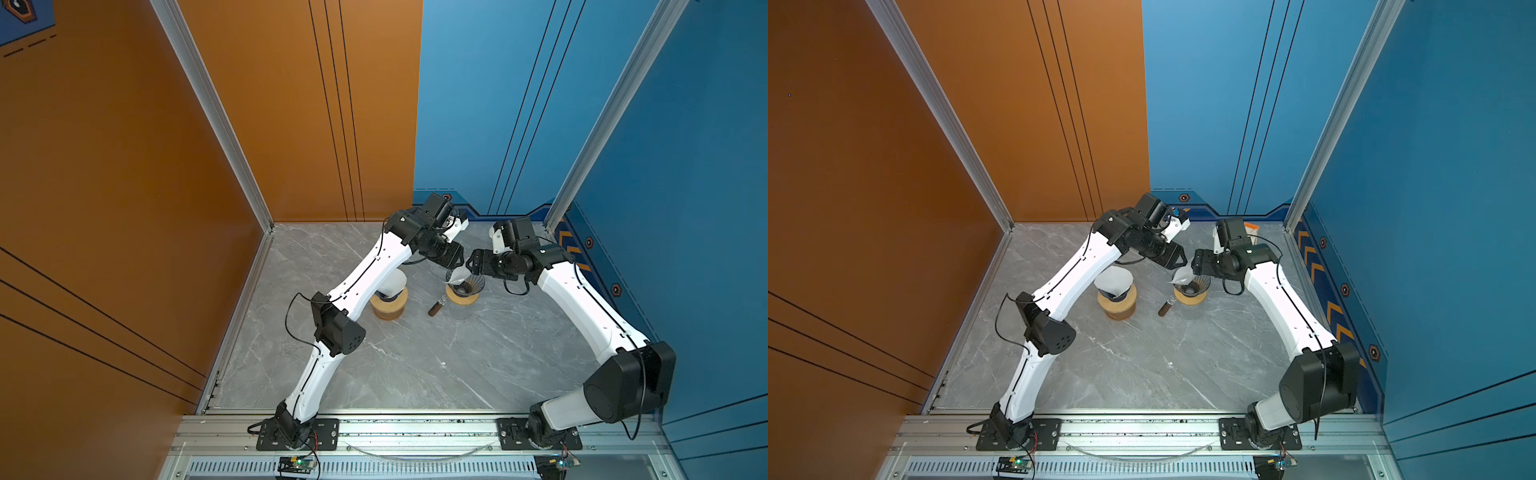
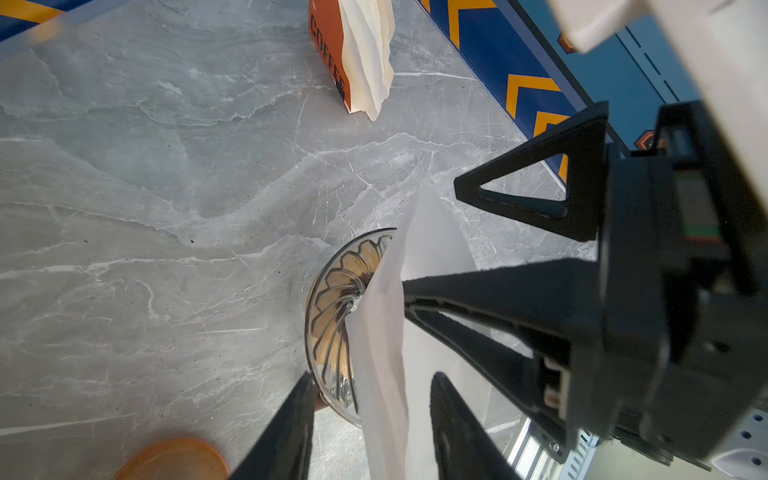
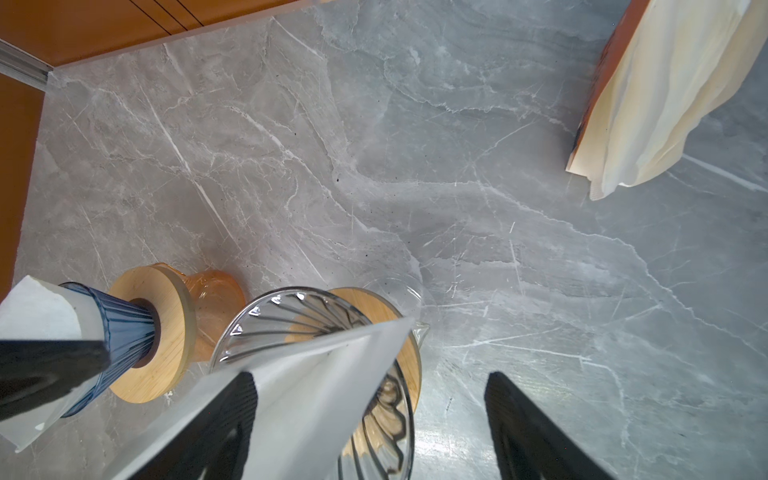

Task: Place the coffee filter in the dripper
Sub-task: 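Carry the filter with both grippers over the glass dripper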

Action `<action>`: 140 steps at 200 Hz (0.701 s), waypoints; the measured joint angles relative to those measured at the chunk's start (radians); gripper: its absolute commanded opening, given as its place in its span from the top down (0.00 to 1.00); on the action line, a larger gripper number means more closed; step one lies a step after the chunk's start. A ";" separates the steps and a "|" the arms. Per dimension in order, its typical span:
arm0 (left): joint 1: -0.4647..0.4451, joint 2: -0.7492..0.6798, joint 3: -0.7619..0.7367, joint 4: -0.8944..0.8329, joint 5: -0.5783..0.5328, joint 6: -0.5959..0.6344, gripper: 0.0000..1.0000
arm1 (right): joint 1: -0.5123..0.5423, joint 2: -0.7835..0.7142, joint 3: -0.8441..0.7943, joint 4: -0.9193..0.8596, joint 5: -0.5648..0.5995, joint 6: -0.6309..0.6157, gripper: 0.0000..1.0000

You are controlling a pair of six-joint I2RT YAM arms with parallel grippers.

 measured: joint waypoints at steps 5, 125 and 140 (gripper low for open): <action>0.000 0.005 0.000 0.000 0.000 -0.003 0.56 | 0.000 0.003 0.002 -0.003 -0.004 -0.007 0.20; 0.003 0.023 0.000 0.008 -0.017 -0.070 0.76 | 0.000 0.122 0.181 -0.199 0.002 -0.104 0.60; 0.003 0.023 0.000 0.010 -0.016 -0.070 0.79 | 0.000 0.133 0.193 -0.208 -0.016 -0.093 0.66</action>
